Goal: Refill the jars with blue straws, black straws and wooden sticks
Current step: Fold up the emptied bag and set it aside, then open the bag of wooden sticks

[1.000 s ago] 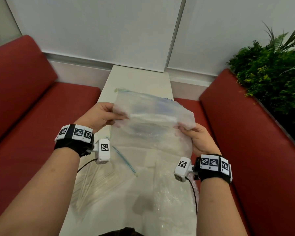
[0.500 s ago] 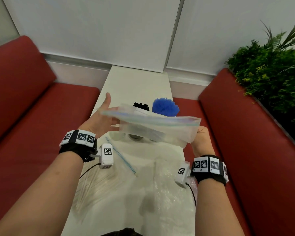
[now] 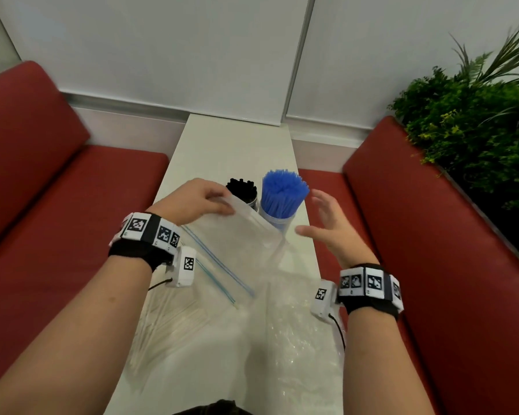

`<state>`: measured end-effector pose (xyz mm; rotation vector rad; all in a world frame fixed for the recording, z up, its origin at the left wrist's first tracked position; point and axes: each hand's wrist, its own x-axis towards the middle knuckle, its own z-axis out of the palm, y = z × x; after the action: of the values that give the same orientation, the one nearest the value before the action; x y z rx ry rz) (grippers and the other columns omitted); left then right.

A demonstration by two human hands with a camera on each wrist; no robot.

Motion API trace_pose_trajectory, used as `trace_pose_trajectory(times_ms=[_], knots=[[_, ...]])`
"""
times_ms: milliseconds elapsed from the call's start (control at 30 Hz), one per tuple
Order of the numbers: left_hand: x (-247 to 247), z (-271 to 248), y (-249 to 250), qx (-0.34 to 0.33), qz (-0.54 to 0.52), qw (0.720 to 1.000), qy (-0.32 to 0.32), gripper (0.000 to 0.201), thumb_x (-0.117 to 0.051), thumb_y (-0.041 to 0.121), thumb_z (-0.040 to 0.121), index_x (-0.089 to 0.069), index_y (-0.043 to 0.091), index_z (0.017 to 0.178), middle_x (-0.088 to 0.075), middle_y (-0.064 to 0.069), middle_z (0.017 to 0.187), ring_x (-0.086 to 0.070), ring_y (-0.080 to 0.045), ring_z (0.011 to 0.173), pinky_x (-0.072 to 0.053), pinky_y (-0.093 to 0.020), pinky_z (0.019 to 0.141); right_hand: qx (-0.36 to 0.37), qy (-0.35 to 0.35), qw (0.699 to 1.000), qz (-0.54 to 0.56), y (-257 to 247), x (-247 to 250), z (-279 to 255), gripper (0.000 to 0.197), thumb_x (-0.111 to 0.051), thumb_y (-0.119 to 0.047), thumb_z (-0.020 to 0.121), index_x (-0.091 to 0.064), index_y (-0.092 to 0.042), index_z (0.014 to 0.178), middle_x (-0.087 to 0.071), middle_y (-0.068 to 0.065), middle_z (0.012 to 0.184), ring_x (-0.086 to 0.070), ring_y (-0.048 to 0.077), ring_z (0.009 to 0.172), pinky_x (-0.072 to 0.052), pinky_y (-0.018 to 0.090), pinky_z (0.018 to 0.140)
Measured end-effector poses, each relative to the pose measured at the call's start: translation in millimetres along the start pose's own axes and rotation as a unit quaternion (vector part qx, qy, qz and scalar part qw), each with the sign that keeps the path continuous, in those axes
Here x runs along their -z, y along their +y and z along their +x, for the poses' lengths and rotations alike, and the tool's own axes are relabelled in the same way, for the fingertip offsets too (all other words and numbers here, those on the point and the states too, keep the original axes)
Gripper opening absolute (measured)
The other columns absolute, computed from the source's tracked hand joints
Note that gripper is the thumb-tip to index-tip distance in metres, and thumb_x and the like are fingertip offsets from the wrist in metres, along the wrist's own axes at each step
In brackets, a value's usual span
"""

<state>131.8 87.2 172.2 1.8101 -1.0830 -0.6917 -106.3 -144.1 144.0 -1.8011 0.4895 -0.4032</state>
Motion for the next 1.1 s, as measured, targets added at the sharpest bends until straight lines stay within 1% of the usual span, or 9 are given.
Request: trace_pose_trajectory(times_ms=[67,133,233,300,400,500,700,933,1100], knots=[[-11.0,9.6,11.1,-0.011,0.029,0.996,-0.081,0.017,-0.084,0.015,0.082,-0.078,0.032,0.081,-0.077,0.006,0.085,-0.069,0.000,0.083,-0.046,-0.007,0.080,-0.043,-0.091,0.990,-0.103,-8.3,-21.3,4.1,0.108,-0.094,-0.045,0.059,-0.031,-0.058,0.146,-0.037,-0.020,0.156,-0.036,-0.001,0.139,-0.031,0.030,0.113],[-19.2,17.4,17.9,-0.022,0.001,0.995,-0.092,0.010,-0.085,0.023,0.081,-0.076,0.020,0.082,-0.071,0.004,0.076,-0.065,-0.003,0.073,-0.047,-0.010,0.073,-0.075,-0.149,0.974,-0.151,-7.9,-38.2,2.5,0.083,-0.092,-0.037,0.064,-0.054,-0.043,0.137,-0.061,-0.010,0.139,-0.057,0.005,0.122,-0.045,0.035,0.108],[-12.7,26.4,10.7,-0.018,-0.116,0.988,0.102,0.035,-0.082,0.053,0.076,-0.075,0.029,0.101,-0.066,0.005,0.080,-0.060,-0.008,0.072,-0.047,-0.026,0.077,-0.093,-0.092,0.986,-0.101,9.3,-31.6,-7.2,0.015,-0.085,-0.018,0.076,-0.077,-0.021,0.088,-0.076,0.000,0.081,-0.069,0.011,0.073,-0.056,0.035,0.074],[-12.2,31.2,5.1,0.030,-0.201,0.966,0.160,0.081,-0.077,0.080,0.062,-0.058,0.042,0.132,-0.068,0.008,0.107,-0.065,-0.007,0.091,-0.049,-0.032,0.083,-0.097,-0.033,0.995,0.002,22.2,-12.1,-18.4,0.008,-0.083,-0.017,0.077,-0.078,-0.020,0.084,-0.075,0.001,0.080,-0.068,0.015,0.070,-0.054,0.032,0.069],[-48.8,37.1,-4.7,0.128,-0.298,0.946,-0.009,0.134,-0.085,0.076,0.053,-0.007,0.048,0.158,-0.057,-0.007,0.141,-0.060,-0.024,0.125,-0.054,-0.046,0.091,-0.098,0.032,0.988,0.113,35.4,9.7,-34.1,0.023,-0.087,-0.027,0.075,-0.078,-0.020,0.095,-0.077,0.007,0.094,-0.072,0.021,0.081,-0.057,0.032,0.069],[-117.0,36.9,-18.2,0.162,-0.302,0.927,-0.153,0.101,-0.087,0.039,0.074,-0.025,0.041,0.155,-0.068,-0.009,0.130,-0.071,-0.024,0.109,-0.058,-0.048,0.089,-0.150,0.027,0.975,0.162,58.9,12.8,-53.9,0.041,-0.090,-0.032,0.071,-0.077,-0.014,0.106,-0.076,0.015,0.109,-0.074,0.029,0.097,-0.060,0.038,0.079],[-224.2,21.7,-62.3,0.282,-0.256,0.905,-0.191,0.020,-0.071,0.011,0.094,-0.068,0.006,0.113,-0.070,-0.013,0.108,-0.069,-0.022,0.090,-0.058,-0.036,0.081,-0.314,0.069,0.925,0.203,133.6,2.3,-112.6,0.039,-0.072,-0.008,0.089,-0.064,0.003,0.125,-0.069,0.024,0.122,-0.066,0.042,0.113,-0.051,0.056,0.102],[-301.3,-3.2,-103.9,0.389,-0.037,0.915,-0.103,0.061,-0.079,0.031,0.089,-0.045,0.002,0.131,-0.061,-0.020,0.126,-0.064,-0.035,0.108,-0.059,-0.046,0.089,-0.420,0.153,0.880,-0.159,184.5,-25.0,-136.7,0.062,-0.077,-0.026,0.086,-0.047,-0.016,0.140,-0.059,0.016,0.132,-0.059,0.033,0.116,-0.050,0.043,0.098],[-325.6,-1.8,-117.9,0.365,0.047,0.927,-0.072,0.064,-0.077,0.029,0.088,-0.035,0.007,0.130,-0.062,-0.015,0.114,-0.059,-0.029,0.092,-0.048,-0.034,0.075,-0.253,-0.091,0.870,-0.414,195.8,-48.3,-123.2,0.112,-0.059,-0.081,0.074,0.017,-0.055,0.151,0.012,0.001,0.169,0.010,0.039,0.154,-0.004,0.067,0.118]])
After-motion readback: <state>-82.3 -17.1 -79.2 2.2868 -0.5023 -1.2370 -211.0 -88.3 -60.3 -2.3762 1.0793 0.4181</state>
